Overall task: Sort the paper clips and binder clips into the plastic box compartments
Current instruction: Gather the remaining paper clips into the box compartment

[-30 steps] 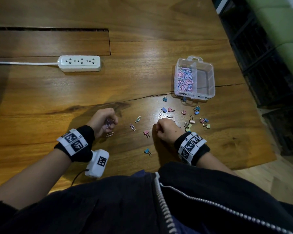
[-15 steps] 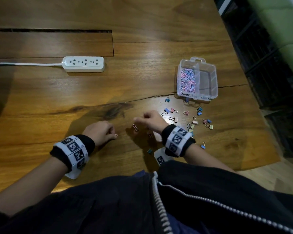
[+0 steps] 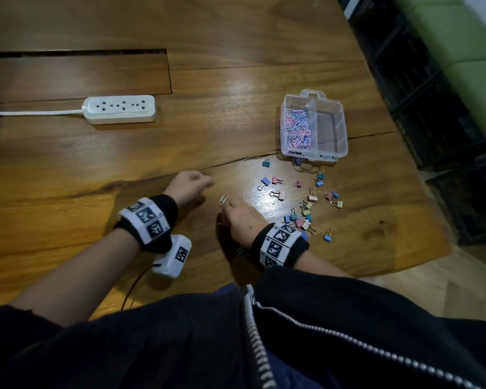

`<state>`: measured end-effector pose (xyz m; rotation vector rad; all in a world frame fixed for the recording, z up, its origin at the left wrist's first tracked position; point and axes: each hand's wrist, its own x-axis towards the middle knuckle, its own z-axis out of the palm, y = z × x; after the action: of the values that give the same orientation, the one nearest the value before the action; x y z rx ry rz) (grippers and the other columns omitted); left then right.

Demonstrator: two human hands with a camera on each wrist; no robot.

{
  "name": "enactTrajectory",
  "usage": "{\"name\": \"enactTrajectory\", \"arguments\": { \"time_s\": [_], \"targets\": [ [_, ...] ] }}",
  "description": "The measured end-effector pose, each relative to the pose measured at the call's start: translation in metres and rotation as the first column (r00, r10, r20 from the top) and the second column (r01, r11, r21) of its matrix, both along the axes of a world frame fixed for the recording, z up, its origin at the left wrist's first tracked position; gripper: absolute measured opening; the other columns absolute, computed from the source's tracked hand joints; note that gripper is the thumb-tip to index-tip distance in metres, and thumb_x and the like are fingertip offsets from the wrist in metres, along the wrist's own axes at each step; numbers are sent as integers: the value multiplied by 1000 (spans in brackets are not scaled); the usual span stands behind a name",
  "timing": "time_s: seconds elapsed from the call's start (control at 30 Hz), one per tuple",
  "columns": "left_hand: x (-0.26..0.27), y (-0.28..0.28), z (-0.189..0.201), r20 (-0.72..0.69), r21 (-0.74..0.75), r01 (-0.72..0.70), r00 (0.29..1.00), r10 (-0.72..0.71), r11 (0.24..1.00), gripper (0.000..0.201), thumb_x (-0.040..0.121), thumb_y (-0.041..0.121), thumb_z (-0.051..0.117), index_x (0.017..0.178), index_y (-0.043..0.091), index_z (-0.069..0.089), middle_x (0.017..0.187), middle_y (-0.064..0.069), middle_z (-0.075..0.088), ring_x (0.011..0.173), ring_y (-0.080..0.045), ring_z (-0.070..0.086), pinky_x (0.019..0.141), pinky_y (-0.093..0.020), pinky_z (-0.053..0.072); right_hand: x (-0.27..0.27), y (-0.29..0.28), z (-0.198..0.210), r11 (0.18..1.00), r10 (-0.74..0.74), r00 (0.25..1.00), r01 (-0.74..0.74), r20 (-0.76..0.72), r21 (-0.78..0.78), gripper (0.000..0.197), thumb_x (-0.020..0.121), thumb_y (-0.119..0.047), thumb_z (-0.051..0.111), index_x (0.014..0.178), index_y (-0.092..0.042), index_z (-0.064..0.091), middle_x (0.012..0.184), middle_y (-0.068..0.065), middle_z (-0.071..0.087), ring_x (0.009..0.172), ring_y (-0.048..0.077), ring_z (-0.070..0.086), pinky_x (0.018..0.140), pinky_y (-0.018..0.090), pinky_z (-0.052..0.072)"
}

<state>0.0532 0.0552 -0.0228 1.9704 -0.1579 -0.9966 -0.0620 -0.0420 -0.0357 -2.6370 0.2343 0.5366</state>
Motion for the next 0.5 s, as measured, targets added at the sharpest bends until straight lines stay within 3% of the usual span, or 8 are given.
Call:
{"name": "enactTrajectory", "arguments": {
  "time_s": [0.03, 0.1, 0.17, 0.23, 0.33, 0.5],
  "targets": [
    [-4, -7, -3, 144, 143, 129, 978, -150, 981, 24, 82, 23, 63, 63, 18, 50, 68, -1, 53, 58, -15, 48, 45, -15, 42, -5, -3, 0, 999, -29, 1000, 29, -1, 28, 24, 83, -4, 55, 107, -4, 52, 114, 10, 48, 102, 24, 50, 92, 36, 46],
    [-13, -18, -6, 315, 399, 253, 865, -391, 881, 25, 77, 36, 68, 68, 20, 52, 78, 1, 58, 76, -18, 56, 66, -27, 46, -14, -12, 4, 980, -145, 989, 142, 10, 142, 18, 87, -6, 52, 105, -4, 52, 109, 7, 47, 97, 18, 48, 91, 31, 44],
    [-21, -27, -6, 384, 515, 272, 774, -503, 813, 26, 79, 42, 65, 80, 17, 56, 88, -1, 58, 87, -22, 57, 70, -31, 44, -22, -24, 15, 925, -294, 956, 279, 19, 259, 15, 90, -10, 48, 102, -2, 52, 105, 9, 47, 91, 15, 43, 86, 27, 40],
    [-24, -35, -8, 390, 587, 301, 708, -588, 752, 32, 82, 40, 61, 93, 10, 61, 99, -6, 59, 95, -26, 58, 72, -33, 44, -31, -43, 24, 828, -455, 890, 433, -25, 355, 15, 92, -13, 45, 98, -2, 53, 102, 11, 52, 89, 17, 46, 82, 28, 40],
    [-25, -42, -10, 328, 663, 339, 669, -667, 667, 33, 88, 36, 56, 99, 5, 62, 106, -11, 62, 98, -30, 60, 77, -36, 48, -42, -79, 32, 634, -635, 767, 587, -94, 504, 10, 91, -11, 46, 83, -15, 50, 85, 1, 53, 84, 17, 51, 75, 26, 45],
    [-26, -47, -3, 259, 684, 386, 665, -700, 620, 30, 93, 28, 44, 91, 4, 61, 93, -13, 62, 79, -27, 53, 71, -33, 46, -42, -139, 51, 474, -748, 649, 668, -138, 574, 20, 92, -1, 37, 96, -12, 54, 73, -1, 46, 59, 10, 40, 48, 16, 35]
  ]
}}
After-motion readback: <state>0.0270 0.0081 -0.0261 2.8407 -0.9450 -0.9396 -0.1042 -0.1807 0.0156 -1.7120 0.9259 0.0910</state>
